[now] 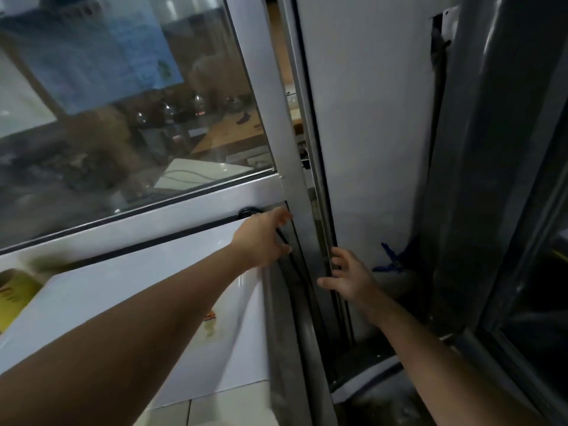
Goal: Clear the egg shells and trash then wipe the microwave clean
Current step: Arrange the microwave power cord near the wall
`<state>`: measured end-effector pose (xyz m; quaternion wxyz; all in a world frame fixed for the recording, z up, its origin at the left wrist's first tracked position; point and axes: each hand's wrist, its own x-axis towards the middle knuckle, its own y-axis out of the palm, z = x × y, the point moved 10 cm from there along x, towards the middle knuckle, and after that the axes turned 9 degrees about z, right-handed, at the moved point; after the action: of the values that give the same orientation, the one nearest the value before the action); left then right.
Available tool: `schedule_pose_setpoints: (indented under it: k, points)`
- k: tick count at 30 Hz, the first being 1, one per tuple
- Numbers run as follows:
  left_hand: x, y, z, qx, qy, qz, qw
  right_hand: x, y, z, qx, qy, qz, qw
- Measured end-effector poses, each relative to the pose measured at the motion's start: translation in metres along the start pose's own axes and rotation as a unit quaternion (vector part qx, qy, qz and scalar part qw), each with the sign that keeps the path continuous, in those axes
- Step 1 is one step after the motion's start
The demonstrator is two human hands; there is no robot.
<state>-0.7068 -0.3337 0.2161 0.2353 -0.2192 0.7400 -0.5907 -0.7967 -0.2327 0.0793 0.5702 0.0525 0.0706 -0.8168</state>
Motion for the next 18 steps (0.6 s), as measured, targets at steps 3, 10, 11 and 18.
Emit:
schedule_pose_setpoints:
  k: [3,10,11,18]
  points:
    - [0.021,0.011,-0.004,0.052,-0.001,0.040,0.998,0.000,-0.010,-0.008,0.021,0.002,-0.003,1.000]
    - [0.057,0.036,0.000,0.172,-0.009,0.121,0.978,0.000,-0.032,-0.019,0.029,0.000,-0.013,0.999]
    - [0.060,0.039,0.000,0.182,-0.009,0.129,0.975,0.000,-0.033,-0.020,0.031,-0.001,-0.010,0.999]
    - [0.072,0.058,-0.004,0.331,-0.014,0.153,0.931,0.007,-0.035,-0.030,0.037,0.003,-0.006,0.999]
